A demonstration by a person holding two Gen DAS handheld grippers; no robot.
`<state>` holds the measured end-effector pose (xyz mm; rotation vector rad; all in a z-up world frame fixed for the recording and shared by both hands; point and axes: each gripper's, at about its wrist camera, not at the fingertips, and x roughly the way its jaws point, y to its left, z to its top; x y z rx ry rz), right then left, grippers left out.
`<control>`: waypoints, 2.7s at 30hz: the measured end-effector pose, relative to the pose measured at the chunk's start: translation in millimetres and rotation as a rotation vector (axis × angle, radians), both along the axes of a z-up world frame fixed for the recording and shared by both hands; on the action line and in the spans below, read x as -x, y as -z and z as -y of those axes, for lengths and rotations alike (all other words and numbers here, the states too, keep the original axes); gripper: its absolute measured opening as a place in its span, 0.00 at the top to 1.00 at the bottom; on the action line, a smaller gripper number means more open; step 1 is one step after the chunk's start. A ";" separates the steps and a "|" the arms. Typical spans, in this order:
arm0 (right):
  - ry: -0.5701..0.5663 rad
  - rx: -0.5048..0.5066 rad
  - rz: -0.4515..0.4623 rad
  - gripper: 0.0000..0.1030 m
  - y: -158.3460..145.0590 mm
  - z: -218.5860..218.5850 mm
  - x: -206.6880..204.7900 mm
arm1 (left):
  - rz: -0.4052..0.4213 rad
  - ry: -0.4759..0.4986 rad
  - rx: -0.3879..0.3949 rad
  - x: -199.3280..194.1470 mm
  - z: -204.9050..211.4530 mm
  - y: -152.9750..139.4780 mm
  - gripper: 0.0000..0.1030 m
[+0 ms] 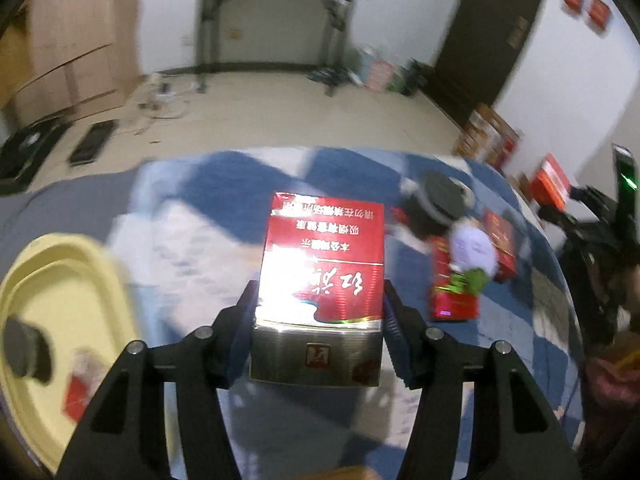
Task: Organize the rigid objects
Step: 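Carry both boxes over yellow tray and open both tools to release, then reach left tool to red lighter while right tool reaches red diamond box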
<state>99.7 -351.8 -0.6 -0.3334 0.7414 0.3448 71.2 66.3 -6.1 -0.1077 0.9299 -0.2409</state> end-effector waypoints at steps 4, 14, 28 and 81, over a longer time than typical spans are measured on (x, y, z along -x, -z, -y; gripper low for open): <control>-0.183 -0.049 -0.015 0.12 -17.8 -84.4 39.7 | 0.001 -0.137 -0.024 21.4 -80.5 -2.0 0.43; -0.555 -0.073 -0.098 0.12 0.6 -327.6 116.1 | -0.070 -0.423 -0.094 57.9 -247.1 12.0 0.43; -0.662 0.080 -0.199 0.12 73.0 -461.7 112.5 | -0.247 -0.268 -0.028 -25.1 -246.2 51.1 0.43; -0.301 0.034 -0.178 0.00 28.7 -0.2 -2.7 | -0.156 0.278 -0.193 -46.3 105.1 51.7 0.00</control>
